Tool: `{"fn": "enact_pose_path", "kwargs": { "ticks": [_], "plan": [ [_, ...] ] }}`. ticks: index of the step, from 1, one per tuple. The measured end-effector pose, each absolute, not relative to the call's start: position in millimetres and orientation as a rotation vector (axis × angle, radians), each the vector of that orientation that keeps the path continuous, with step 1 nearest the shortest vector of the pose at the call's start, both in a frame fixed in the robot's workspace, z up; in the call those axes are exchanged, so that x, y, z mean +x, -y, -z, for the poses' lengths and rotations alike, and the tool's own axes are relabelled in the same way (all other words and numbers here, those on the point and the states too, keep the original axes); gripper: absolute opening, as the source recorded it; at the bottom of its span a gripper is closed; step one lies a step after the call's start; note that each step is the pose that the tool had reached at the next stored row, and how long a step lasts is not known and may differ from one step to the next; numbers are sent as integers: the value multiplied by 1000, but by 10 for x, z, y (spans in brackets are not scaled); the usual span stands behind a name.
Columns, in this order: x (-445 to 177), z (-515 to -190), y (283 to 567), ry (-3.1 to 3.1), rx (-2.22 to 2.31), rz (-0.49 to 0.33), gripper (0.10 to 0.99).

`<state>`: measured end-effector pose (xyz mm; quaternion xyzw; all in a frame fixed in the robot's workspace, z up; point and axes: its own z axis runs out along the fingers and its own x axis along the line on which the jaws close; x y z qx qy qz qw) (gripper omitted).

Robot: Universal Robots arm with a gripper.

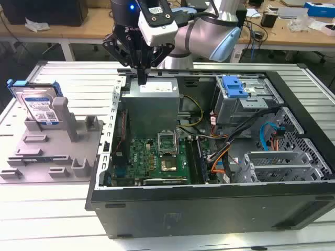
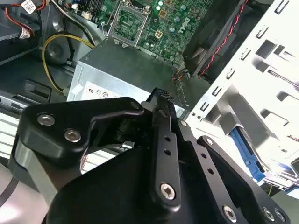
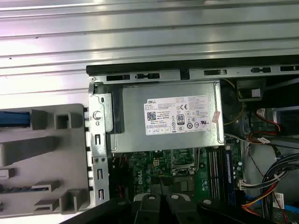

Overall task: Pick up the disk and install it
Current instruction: 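Reach for the disk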

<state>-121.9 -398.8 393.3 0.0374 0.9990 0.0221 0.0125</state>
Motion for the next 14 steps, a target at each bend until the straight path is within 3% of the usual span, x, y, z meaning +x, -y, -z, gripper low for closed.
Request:
{"fn": "enact_pose_path", "kwargs": {
  "ticks": [14],
  "plan": [
    [-1240,-3931,3982,-3113,117,-69,106]
  ]
}}
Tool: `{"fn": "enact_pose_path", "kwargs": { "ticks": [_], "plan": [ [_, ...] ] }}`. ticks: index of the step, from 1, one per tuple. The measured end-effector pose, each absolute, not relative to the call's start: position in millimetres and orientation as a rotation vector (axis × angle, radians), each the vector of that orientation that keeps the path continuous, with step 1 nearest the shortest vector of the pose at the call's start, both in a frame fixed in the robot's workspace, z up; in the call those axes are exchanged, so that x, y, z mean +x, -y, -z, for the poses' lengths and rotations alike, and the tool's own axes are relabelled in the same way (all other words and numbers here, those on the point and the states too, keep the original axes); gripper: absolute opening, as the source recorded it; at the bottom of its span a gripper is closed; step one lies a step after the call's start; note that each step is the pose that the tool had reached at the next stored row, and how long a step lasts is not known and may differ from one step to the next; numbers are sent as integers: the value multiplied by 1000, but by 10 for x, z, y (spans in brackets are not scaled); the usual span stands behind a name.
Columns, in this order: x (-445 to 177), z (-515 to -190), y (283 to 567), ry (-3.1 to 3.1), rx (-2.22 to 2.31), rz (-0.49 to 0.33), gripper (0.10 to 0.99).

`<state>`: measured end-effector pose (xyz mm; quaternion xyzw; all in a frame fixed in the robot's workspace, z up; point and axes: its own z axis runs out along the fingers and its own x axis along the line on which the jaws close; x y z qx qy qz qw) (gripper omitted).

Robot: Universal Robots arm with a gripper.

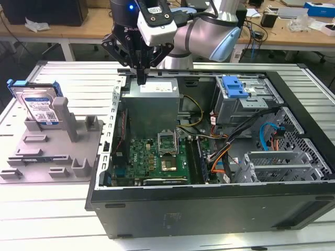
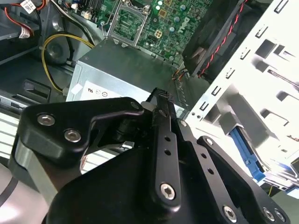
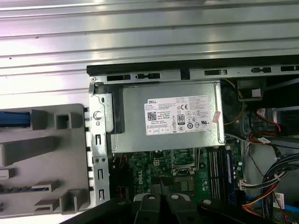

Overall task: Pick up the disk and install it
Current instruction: 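Reach for the disk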

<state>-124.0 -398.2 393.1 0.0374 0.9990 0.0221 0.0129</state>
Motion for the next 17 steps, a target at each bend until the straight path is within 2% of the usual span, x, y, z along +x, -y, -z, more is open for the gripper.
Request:
{"fn": "enact_pose_path", "kwargs": {
  "ticks": [17],
  "plan": [
    [-2092,-3913,3694,-3117,117,-69,106]
  ]
}}
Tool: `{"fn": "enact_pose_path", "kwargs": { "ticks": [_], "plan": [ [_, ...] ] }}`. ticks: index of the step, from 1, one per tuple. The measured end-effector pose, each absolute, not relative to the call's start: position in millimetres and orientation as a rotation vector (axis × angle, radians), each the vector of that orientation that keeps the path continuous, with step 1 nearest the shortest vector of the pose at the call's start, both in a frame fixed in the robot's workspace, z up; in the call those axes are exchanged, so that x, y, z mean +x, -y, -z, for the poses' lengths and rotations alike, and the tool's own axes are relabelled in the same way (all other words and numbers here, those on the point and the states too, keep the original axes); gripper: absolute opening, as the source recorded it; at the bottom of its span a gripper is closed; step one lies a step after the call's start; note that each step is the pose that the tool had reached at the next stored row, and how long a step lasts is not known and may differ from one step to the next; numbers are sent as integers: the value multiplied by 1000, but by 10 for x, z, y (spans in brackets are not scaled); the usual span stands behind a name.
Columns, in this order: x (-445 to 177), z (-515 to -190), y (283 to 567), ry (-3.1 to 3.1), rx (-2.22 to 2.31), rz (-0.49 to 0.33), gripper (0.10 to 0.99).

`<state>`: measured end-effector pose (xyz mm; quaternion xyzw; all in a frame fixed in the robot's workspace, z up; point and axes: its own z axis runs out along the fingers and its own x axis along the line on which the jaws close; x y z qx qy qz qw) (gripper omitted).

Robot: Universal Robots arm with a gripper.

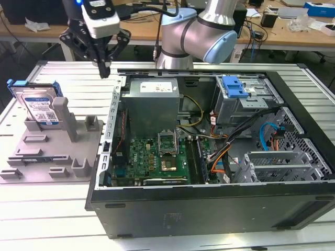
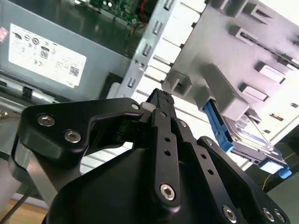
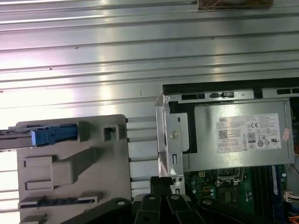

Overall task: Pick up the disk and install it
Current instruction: 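Reach for the disk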

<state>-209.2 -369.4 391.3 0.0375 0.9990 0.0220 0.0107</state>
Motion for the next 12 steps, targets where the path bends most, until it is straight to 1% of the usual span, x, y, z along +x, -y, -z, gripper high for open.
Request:
{"fn": "enact_pose_path", "kwargs": {
  "ticks": [12],
  "plan": [
    [-2486,-3893,3527,-3121,117,-69,106]
  ]
}}
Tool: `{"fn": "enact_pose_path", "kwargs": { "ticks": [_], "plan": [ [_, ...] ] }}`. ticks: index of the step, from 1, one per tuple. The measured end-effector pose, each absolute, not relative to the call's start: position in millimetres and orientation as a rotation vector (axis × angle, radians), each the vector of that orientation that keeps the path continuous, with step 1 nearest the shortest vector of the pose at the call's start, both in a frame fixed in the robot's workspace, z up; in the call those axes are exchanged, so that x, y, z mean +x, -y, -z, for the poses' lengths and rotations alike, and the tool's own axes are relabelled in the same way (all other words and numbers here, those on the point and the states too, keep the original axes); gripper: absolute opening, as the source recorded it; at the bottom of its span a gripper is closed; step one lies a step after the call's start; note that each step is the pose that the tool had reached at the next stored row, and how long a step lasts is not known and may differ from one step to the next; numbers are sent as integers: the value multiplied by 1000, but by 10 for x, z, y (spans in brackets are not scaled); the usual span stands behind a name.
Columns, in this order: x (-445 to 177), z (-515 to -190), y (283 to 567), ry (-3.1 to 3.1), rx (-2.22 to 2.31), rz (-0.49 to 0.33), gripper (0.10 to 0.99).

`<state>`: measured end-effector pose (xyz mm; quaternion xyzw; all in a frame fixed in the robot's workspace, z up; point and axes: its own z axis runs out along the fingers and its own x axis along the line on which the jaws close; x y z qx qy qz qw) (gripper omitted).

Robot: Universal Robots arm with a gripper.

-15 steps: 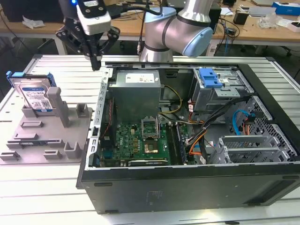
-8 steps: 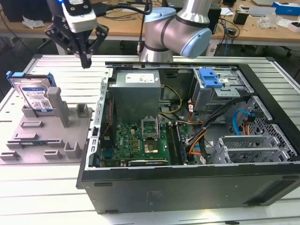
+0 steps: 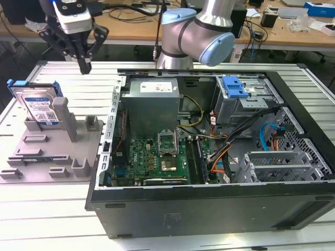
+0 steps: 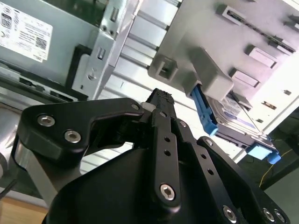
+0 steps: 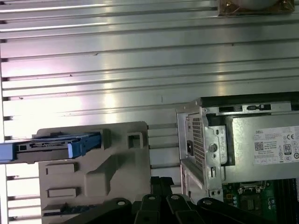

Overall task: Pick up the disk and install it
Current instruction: 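Reach for the disk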

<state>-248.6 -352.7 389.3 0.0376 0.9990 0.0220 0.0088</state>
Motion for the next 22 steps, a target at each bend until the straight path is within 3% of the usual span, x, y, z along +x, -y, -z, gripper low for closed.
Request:
{"fn": "enact_pose_path", "kwargs": {
  "ticks": [22],
  "plan": [
    [-3562,-3817,3226,-3128,118,-68,106]
  ]
}}
